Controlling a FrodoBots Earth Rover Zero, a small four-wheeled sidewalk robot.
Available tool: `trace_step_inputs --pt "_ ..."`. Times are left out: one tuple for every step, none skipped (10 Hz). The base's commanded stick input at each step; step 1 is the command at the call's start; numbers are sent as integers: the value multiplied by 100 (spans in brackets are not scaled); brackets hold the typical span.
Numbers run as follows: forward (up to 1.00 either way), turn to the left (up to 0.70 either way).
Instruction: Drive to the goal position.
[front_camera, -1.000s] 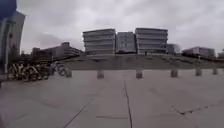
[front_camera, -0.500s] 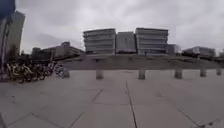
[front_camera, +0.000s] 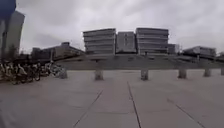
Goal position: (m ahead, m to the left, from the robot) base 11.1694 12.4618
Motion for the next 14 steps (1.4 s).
trace_step_inputs --pt "70 2" --pt "70 2" --pt "70 2" --pt "70 2" --pt "70 2" --pt "70 2" --pt "70 2" --pt "70 2" --pt "70 2" --pt "70 2" --pt "70 2" --pt "70 2" --pt "70 2" --pt "70 2"
